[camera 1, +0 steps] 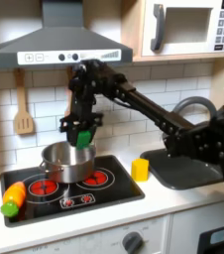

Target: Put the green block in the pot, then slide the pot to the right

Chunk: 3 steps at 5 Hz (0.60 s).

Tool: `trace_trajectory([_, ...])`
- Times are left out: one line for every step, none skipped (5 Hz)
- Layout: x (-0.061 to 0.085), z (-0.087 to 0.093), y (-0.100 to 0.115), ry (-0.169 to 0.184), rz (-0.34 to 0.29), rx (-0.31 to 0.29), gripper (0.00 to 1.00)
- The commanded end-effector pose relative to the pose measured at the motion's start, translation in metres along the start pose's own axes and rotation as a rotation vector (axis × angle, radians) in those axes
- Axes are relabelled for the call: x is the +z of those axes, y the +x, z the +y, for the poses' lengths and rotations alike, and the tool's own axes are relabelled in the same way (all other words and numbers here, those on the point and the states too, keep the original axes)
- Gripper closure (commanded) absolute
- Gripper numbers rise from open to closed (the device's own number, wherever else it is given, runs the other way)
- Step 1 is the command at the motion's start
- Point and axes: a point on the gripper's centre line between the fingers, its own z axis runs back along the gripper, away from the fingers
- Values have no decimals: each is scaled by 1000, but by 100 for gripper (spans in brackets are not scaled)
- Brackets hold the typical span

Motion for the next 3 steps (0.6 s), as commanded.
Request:
trace_trajectory([-18,8,1,41,-52,-16,100])
trace_trajectory([-17,6,7,38,-93,-19,100])
trace_trajectory([-19,8,9,43,-104,-14,100])
